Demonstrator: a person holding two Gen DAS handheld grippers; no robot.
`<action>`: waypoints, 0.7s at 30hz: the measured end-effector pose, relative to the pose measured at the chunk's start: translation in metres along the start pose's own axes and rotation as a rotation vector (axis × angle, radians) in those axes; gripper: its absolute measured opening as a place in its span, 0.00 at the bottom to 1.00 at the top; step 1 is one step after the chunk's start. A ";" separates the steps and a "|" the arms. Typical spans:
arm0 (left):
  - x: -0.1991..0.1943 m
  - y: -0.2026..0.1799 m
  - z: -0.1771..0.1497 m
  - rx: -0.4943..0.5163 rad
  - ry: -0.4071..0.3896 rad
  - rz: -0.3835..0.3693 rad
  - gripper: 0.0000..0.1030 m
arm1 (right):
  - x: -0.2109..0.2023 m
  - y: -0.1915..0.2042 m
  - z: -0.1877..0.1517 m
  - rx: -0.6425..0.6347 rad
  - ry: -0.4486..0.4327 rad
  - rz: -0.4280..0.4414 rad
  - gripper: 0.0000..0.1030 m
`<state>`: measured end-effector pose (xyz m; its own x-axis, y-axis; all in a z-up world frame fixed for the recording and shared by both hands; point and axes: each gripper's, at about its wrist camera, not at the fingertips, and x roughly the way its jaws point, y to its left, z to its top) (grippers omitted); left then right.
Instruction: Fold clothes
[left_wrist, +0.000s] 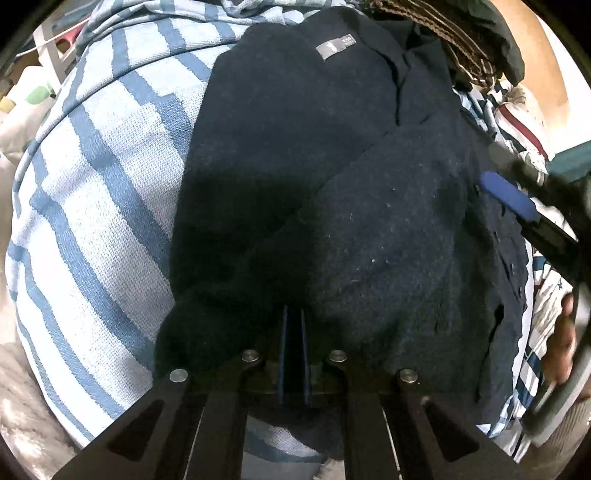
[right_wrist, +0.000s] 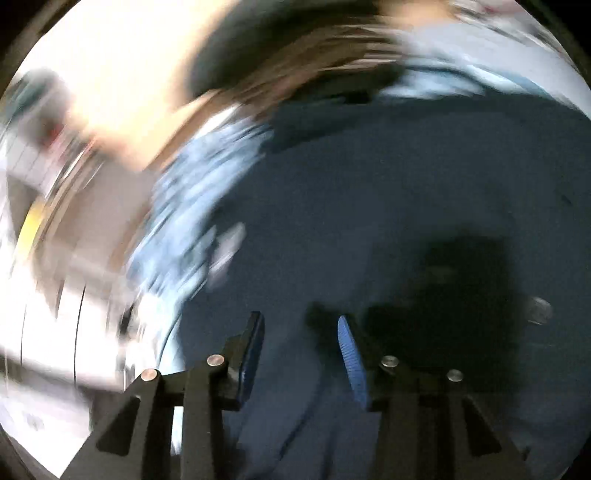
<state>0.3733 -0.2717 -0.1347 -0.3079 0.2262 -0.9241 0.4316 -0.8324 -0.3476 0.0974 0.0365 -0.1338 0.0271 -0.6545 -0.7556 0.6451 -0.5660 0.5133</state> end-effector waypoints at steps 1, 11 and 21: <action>-0.006 0.002 -0.005 0.004 -0.004 -0.010 0.06 | 0.007 0.017 -0.005 -0.089 0.040 0.000 0.39; -0.026 0.018 -0.064 0.111 -0.006 -0.010 0.06 | 0.041 0.055 -0.070 -0.294 0.145 -0.180 0.38; -0.071 0.078 -0.071 -0.156 -0.126 -0.130 0.06 | 0.035 0.088 -0.120 -0.433 0.246 -0.098 0.40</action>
<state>0.4889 -0.3168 -0.1072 -0.4690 0.2533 -0.8461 0.5040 -0.7099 -0.4920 0.2466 0.0237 -0.1643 0.0959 -0.4413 -0.8922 0.9098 -0.3247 0.2584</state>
